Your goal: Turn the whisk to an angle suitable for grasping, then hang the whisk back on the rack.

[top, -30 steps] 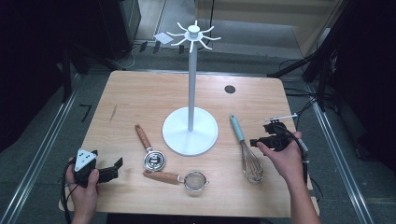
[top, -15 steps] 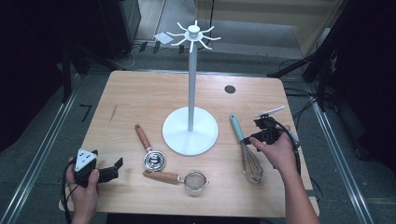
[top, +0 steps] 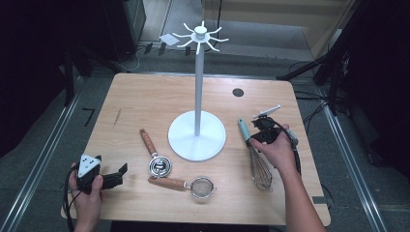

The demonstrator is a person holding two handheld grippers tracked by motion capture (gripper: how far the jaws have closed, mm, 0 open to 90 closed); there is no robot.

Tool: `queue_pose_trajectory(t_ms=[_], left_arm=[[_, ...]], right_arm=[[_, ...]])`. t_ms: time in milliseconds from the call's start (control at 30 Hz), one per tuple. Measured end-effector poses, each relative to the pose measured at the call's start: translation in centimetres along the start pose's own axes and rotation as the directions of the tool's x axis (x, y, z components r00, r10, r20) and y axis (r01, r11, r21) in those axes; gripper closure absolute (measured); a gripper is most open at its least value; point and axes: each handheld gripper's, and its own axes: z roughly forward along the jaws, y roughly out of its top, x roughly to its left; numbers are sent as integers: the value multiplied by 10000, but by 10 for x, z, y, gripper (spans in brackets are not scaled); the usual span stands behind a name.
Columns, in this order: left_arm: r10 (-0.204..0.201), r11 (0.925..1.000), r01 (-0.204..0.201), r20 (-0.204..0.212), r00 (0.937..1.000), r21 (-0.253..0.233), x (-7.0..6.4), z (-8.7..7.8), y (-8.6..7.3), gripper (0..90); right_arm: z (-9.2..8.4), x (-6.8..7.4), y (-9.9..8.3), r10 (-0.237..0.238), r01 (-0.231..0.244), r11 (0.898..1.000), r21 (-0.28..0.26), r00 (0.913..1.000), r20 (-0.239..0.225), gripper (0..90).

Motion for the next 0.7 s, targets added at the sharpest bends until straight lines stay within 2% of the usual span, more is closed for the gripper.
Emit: queue_pose_trajectory(t_ms=[133,267,367,400,700], left_arm=[[1,10000,-1,0,10000,3,0,0,0,0],[5,10000,-5,-3,10000,19,0,0,0,0],[32,10000,-32,17,10000,10,0,0,0,0],[23,10000,-23,17,10000,0,0,0,0,0],[30,10000,-30,-11,10000,40,0,0,0,0]], right_arm=[[10,3,6,50,-61,9997,225,9988,486,652],[17,4,8,24,-62,9987,501,9972,750,652],[20,4,10,123,-169,9979,618,9972,743,655],[22,4,10,85,-145,9975,696,9963,859,681],[32,4,13,166,-261,9943,1038,9957,916,684]])
